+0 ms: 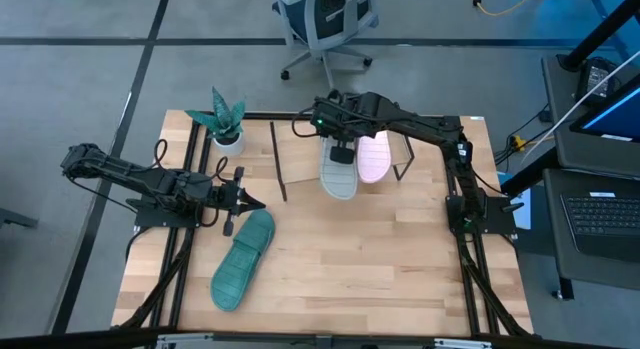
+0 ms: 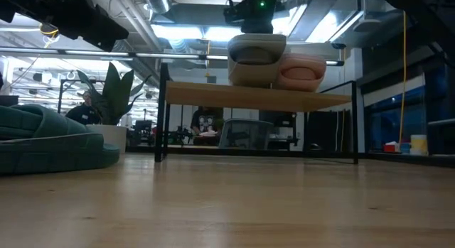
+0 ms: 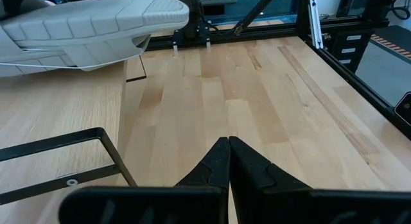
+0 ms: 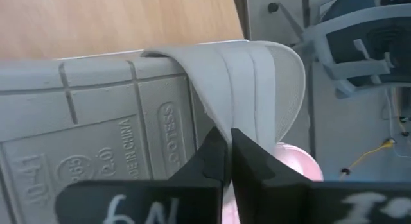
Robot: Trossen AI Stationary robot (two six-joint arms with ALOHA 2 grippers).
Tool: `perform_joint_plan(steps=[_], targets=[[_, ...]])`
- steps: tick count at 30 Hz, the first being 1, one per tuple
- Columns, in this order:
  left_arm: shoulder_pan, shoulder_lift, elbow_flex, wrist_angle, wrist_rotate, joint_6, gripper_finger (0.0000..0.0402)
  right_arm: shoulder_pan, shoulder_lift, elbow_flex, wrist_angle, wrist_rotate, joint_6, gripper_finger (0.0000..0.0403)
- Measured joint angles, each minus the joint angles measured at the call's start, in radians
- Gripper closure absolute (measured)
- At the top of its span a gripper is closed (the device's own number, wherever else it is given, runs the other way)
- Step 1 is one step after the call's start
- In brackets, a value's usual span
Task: Pick and place slides into the shelf
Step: Put the gray pair of slides on the shelf
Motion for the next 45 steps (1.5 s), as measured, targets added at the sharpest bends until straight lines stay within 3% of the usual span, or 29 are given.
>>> perform_joint_plan(steps=[13,26,45], targets=[[0.0,0.0,0.0,0.0,0.0,0.0,0.0401,-0.005,0.0,0.0,0.046,0.018,-0.095,0.0391],[0.0,0.0,0.0,0.0,0.0,0.0,0.0401,-0.025,0.0,0.0,0.073,-0.042,-0.099,0.0391],[0.0,0.0,0.0,0.0,0.0,0.0,0.0401,-0.025,0.0,0.0,0.077,-0.045,-0.114,0.0385]])
